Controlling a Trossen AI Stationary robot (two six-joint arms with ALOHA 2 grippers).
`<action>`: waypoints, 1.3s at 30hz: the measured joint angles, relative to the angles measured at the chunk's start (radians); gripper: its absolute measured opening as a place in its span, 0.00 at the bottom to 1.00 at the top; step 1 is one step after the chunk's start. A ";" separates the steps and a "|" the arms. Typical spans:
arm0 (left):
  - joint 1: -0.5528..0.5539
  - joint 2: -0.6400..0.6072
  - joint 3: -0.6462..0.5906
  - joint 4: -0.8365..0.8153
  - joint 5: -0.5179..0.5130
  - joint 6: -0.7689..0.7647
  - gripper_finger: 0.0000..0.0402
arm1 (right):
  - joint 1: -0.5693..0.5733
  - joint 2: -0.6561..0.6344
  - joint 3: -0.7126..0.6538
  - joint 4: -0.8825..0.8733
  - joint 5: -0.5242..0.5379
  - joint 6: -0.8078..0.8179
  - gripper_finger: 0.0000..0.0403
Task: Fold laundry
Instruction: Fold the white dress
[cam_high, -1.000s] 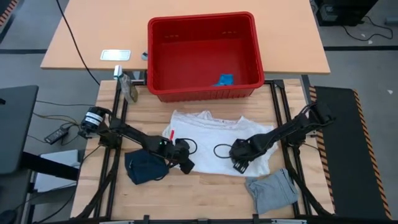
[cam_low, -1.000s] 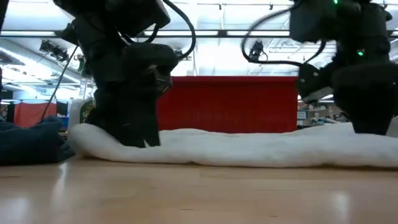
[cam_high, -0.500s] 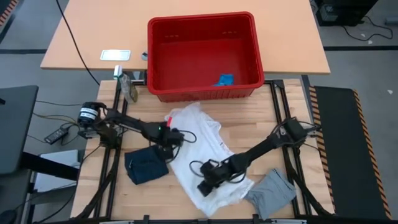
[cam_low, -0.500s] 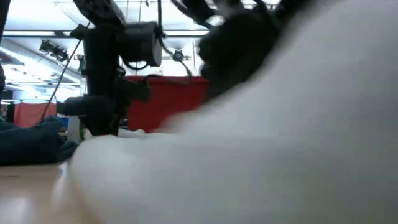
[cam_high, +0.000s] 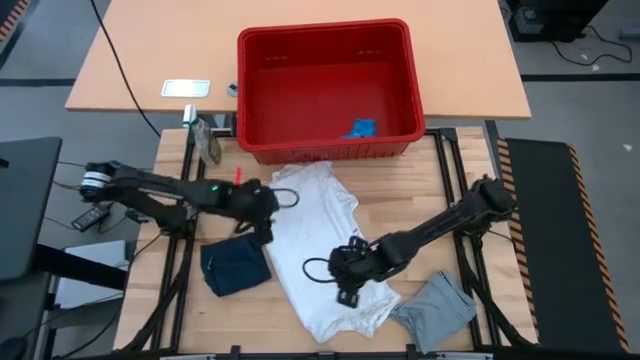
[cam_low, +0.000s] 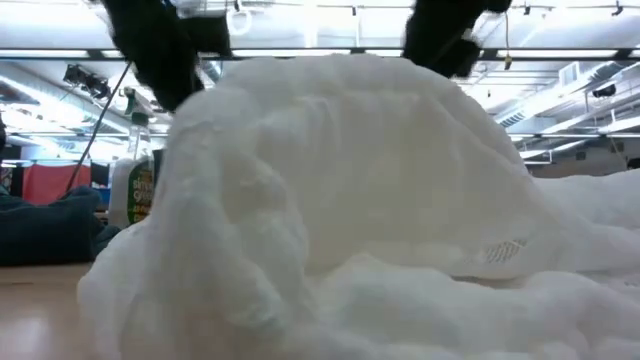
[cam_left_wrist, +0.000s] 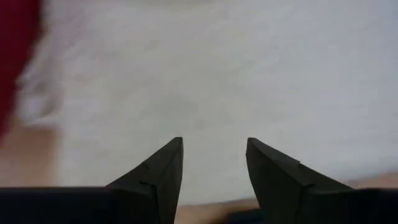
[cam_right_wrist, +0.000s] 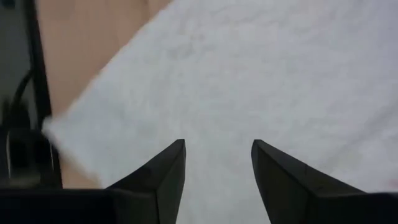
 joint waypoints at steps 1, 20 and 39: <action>-0.044 -0.023 0.000 0.027 0.009 -0.035 0.45 | 0.006 -0.022 0.000 -0.026 0.000 -0.059 0.47; -0.630 0.427 0.146 0.634 -0.191 0.093 0.54 | 0.207 0.016 -0.025 -0.232 -0.039 -0.514 0.77; -0.580 0.713 0.364 0.489 -0.076 0.138 0.68 | 0.280 0.018 -0.217 -0.023 -0.052 -0.255 0.77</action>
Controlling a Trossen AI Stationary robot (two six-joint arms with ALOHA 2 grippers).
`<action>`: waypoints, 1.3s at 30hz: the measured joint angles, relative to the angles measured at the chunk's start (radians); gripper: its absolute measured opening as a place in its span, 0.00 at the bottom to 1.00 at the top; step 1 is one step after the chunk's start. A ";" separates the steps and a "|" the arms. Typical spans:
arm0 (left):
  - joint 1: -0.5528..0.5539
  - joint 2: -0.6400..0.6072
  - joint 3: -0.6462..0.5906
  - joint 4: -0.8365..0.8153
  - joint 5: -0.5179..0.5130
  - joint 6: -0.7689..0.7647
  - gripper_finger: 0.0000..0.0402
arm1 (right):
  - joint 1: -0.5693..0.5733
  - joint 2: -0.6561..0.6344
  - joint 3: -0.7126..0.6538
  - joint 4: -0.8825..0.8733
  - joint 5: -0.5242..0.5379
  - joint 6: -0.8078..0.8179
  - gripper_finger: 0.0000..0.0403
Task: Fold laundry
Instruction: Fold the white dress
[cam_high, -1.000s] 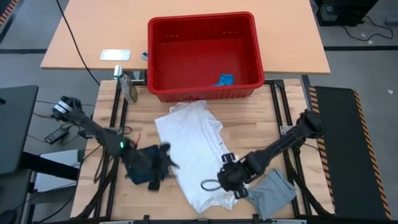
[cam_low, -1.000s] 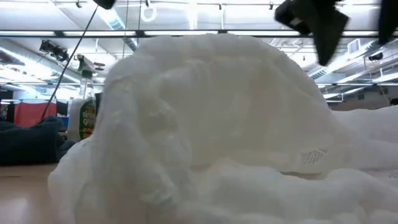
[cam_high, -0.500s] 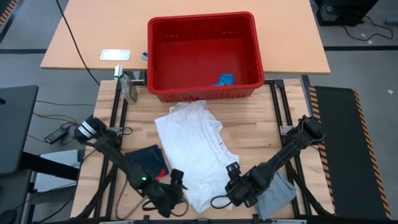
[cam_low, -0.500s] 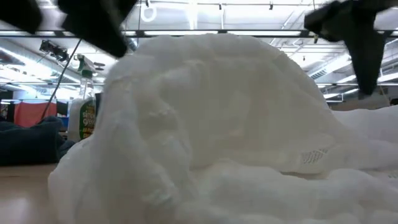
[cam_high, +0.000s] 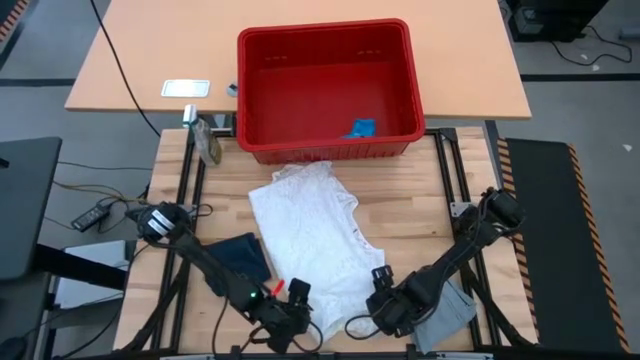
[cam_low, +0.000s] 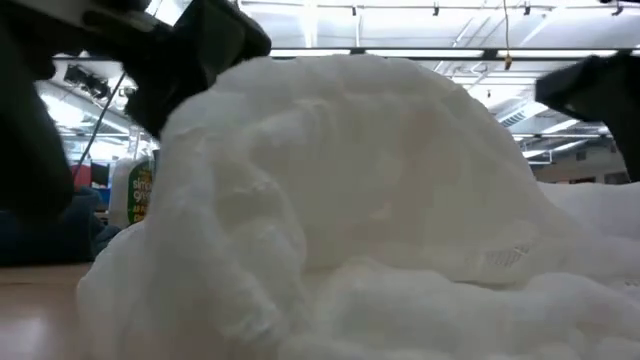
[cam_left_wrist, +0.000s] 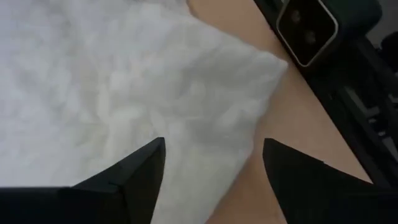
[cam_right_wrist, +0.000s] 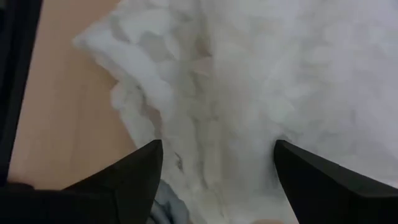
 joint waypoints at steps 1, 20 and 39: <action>-0.002 0.010 0.000 0.007 0.000 0.000 0.65 | 0.003 0.000 -0.015 0.026 0.000 -0.002 0.77; 0.010 0.075 0.009 0.100 -0.003 -0.331 0.01 | 0.001 -0.004 -0.192 0.326 0.073 0.123 0.23; 0.062 -0.151 0.242 -0.583 0.030 -0.816 0.00 | -0.226 -0.366 -0.157 0.191 -0.333 0.009 0.04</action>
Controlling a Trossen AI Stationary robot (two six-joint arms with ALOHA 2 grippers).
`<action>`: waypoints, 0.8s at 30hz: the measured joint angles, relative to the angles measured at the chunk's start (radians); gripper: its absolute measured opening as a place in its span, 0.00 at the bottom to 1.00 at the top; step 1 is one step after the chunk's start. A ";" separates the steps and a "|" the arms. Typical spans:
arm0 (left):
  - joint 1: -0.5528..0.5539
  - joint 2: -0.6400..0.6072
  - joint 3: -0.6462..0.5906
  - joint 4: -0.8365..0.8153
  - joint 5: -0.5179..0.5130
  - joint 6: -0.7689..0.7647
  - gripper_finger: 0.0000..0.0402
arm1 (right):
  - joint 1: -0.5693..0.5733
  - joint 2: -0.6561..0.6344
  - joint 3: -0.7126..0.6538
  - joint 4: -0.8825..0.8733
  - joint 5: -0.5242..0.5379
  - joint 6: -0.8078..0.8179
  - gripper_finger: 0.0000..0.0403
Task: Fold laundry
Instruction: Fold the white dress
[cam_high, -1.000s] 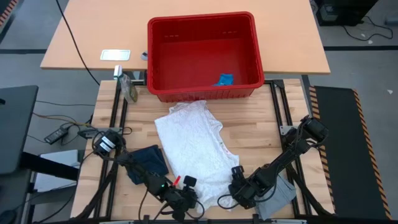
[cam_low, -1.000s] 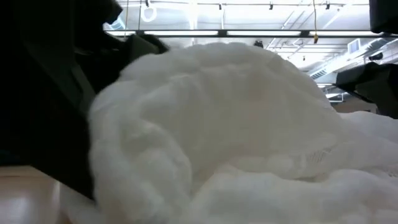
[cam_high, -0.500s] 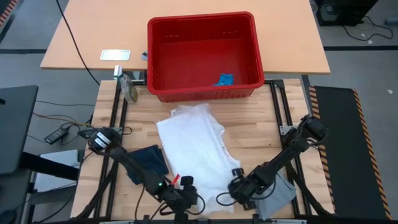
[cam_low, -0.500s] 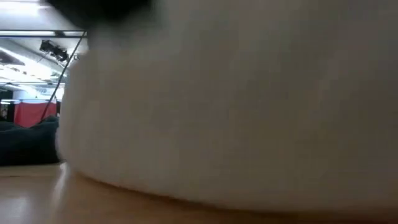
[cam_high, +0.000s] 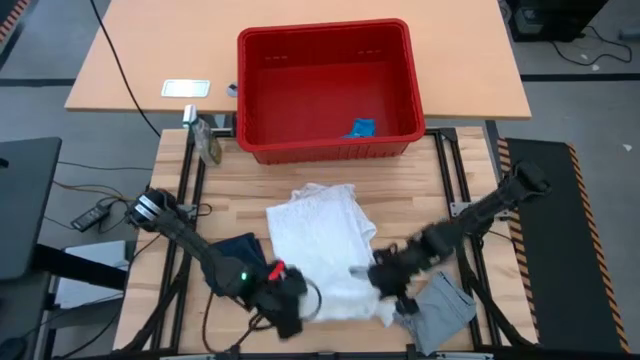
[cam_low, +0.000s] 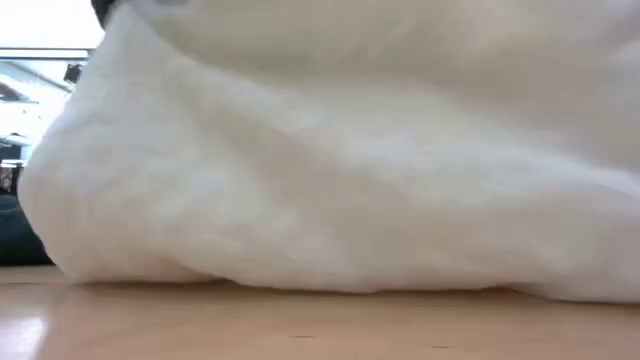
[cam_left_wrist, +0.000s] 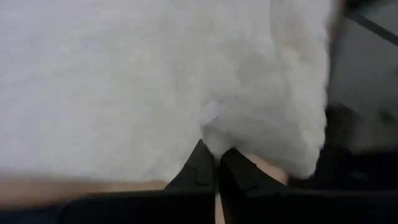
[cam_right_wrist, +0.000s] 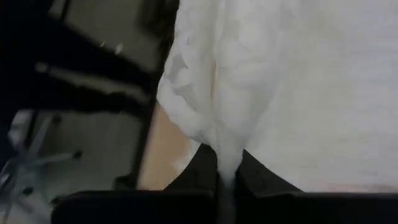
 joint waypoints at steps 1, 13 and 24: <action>0.009 -0.013 0.000 -0.057 -0.008 -0.053 0.00 | -0.047 -0.006 0.000 -0.005 -0.005 -0.025 0.04; 0.233 -0.041 -0.008 -0.393 -0.023 -0.009 0.00 | -0.639 0.082 0.001 0.052 -0.361 -0.201 0.04; 0.611 -0.109 -0.119 -0.417 0.074 0.380 0.00 | -0.874 0.204 0.002 0.314 -0.212 -0.194 0.06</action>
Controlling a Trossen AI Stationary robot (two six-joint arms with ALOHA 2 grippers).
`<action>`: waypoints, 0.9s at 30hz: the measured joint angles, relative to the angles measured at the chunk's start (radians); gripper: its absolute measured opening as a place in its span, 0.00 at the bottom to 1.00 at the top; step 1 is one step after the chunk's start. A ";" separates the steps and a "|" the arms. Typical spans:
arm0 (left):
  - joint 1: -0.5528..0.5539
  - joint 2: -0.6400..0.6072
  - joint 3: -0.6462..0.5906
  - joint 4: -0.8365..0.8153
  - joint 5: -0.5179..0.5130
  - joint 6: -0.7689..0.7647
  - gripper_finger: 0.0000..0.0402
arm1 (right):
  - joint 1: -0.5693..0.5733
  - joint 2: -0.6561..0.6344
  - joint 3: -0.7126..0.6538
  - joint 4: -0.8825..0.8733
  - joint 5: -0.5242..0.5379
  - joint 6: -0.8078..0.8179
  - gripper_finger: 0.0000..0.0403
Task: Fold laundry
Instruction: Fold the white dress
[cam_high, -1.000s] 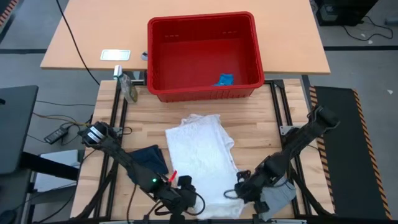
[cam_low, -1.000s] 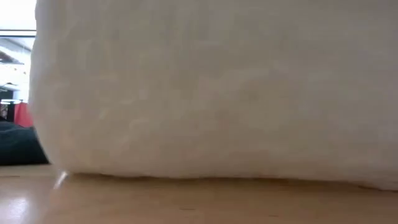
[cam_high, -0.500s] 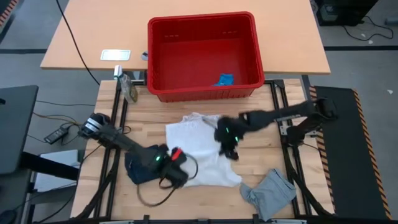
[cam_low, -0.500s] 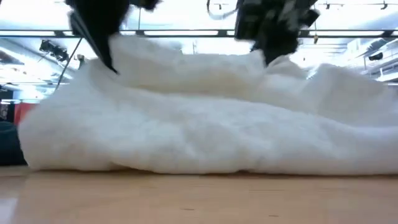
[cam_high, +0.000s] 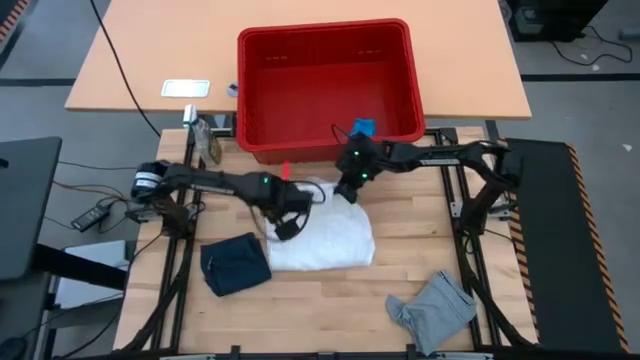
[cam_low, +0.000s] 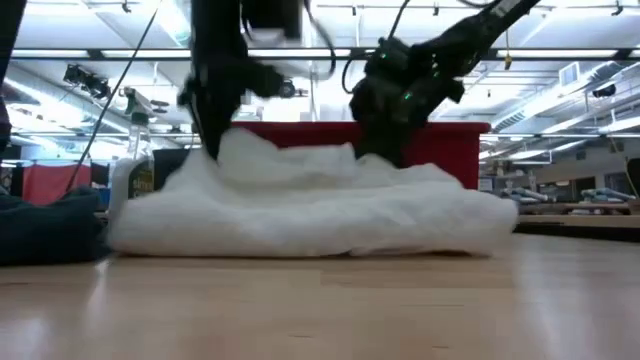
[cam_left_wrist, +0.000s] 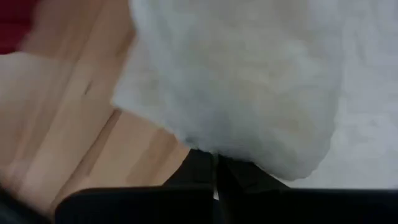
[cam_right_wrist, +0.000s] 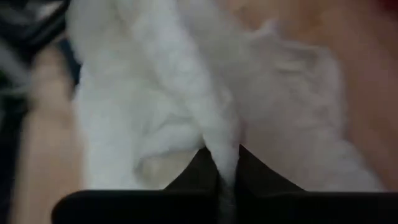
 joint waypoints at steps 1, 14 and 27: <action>0.030 0.000 -0.033 0.037 0.021 0.030 0.00 | -0.002 0.018 0.000 0.031 0.041 0.001 0.09; 0.227 -0.036 -0.114 0.059 0.033 0.130 0.28 | 0.005 -0.039 0.000 -0.095 0.520 0.159 0.54; 0.089 -0.195 -0.116 0.188 0.131 0.078 0.32 | 0.186 -0.172 -0.073 -0.138 0.270 0.059 0.46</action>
